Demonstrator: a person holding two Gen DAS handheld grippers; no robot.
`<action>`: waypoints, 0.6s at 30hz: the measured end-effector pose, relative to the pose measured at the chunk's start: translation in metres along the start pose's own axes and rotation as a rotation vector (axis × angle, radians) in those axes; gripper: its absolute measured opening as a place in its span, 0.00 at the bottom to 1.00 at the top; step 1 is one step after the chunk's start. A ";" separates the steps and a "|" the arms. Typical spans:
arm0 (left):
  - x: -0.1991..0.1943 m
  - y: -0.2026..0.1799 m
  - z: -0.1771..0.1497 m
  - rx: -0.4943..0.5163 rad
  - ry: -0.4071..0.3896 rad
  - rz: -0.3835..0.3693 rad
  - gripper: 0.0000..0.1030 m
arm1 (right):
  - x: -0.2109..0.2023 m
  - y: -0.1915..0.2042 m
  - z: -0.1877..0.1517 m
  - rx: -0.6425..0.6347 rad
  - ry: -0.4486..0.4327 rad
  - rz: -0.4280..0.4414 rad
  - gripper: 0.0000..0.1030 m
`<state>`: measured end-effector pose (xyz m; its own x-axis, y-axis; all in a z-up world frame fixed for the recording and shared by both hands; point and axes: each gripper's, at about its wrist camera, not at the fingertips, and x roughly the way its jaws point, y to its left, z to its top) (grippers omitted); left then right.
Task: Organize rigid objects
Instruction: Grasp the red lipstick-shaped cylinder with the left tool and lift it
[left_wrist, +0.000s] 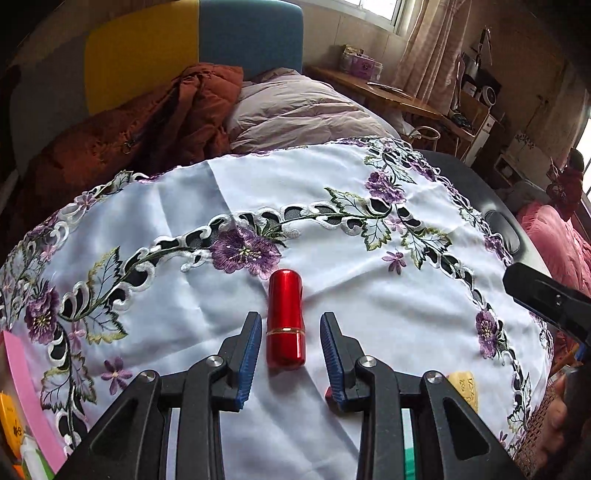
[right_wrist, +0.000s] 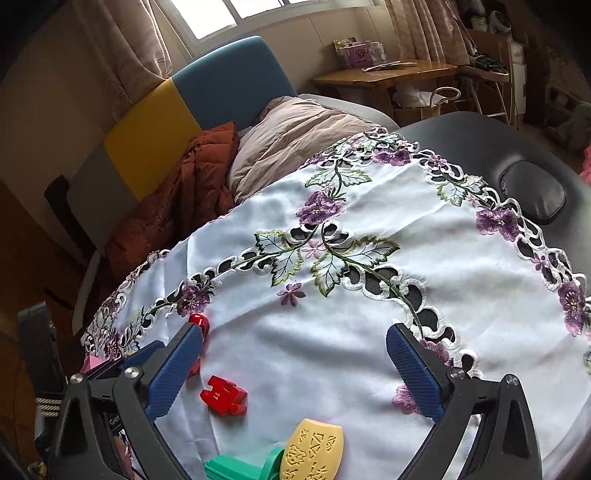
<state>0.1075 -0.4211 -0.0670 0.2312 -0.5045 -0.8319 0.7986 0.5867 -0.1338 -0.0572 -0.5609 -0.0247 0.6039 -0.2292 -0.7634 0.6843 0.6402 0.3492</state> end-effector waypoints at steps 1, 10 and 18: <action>0.004 -0.002 0.003 0.007 0.004 0.000 0.31 | 0.000 0.000 0.000 0.003 0.001 0.002 0.98; 0.039 0.001 0.004 0.004 0.052 0.024 0.24 | 0.000 -0.001 0.002 0.012 -0.003 0.005 0.98; 0.005 0.013 -0.025 -0.052 0.018 0.017 0.24 | 0.000 -0.004 0.003 0.021 -0.008 0.001 0.98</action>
<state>0.1058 -0.4003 -0.0864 0.2337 -0.4831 -0.8438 0.7649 0.6271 -0.1471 -0.0591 -0.5657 -0.0244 0.6080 -0.2342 -0.7586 0.6918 0.6250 0.3615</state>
